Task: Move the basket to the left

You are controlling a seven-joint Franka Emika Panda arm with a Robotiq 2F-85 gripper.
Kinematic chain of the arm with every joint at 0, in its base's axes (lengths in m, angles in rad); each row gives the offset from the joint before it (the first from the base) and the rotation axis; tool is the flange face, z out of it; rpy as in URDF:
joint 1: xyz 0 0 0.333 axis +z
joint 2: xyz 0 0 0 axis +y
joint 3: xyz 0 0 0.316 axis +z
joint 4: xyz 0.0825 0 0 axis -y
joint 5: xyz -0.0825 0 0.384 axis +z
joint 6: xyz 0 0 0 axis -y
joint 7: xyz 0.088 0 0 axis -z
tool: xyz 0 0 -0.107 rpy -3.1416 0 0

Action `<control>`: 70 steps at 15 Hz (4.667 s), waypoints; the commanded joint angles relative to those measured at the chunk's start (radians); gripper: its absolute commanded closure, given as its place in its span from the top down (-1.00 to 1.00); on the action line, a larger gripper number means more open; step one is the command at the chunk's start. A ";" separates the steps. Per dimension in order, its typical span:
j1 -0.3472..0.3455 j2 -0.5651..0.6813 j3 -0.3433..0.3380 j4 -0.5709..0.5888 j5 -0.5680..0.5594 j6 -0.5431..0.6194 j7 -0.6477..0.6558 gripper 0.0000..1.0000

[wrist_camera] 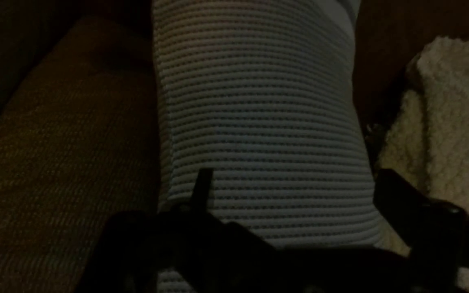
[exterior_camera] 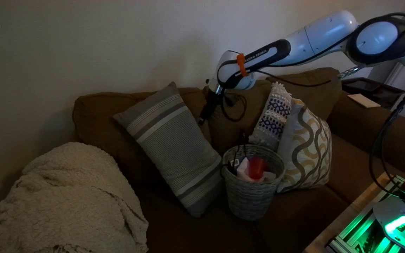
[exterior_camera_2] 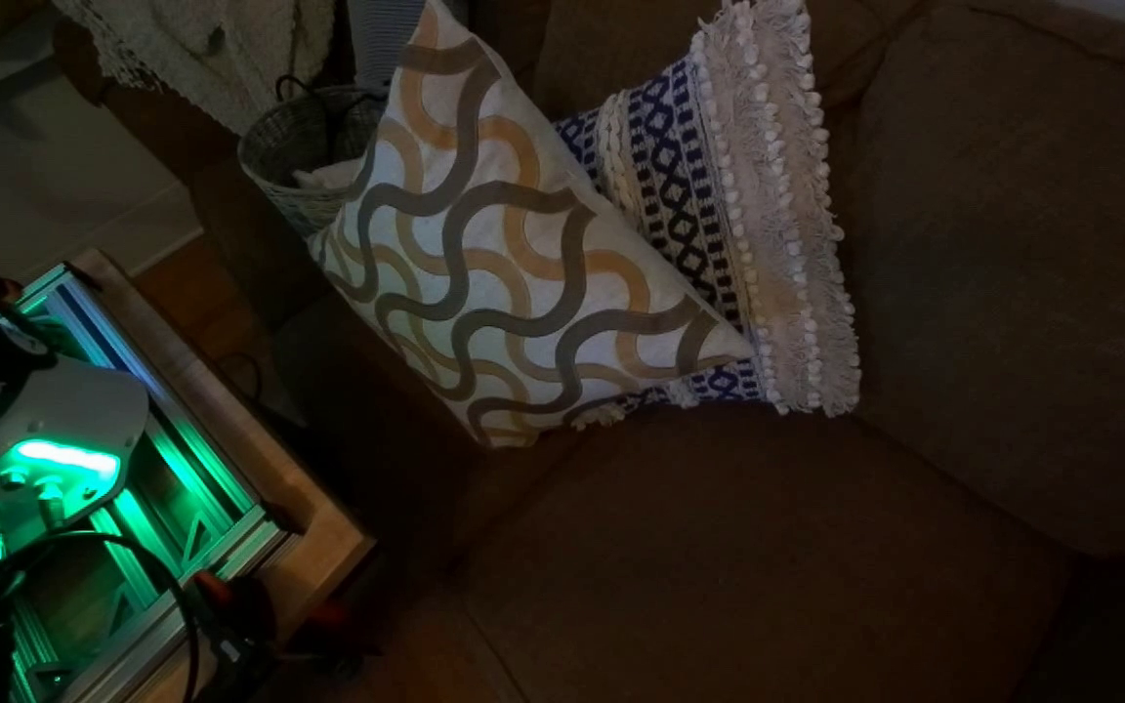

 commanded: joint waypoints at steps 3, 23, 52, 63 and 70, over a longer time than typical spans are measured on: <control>-0.148 -0.228 0.110 -0.305 0.101 -0.110 -0.315 1.00; 0.014 -0.307 0.058 -0.446 0.053 -0.208 -0.940 1.00; 0.202 -0.089 -0.035 -0.391 -0.452 0.072 -1.418 1.00; 0.212 -0.101 -0.062 -0.373 -0.495 0.042 -1.482 1.00; 0.230 -0.055 -0.084 -0.357 -0.507 0.134 -1.471 1.00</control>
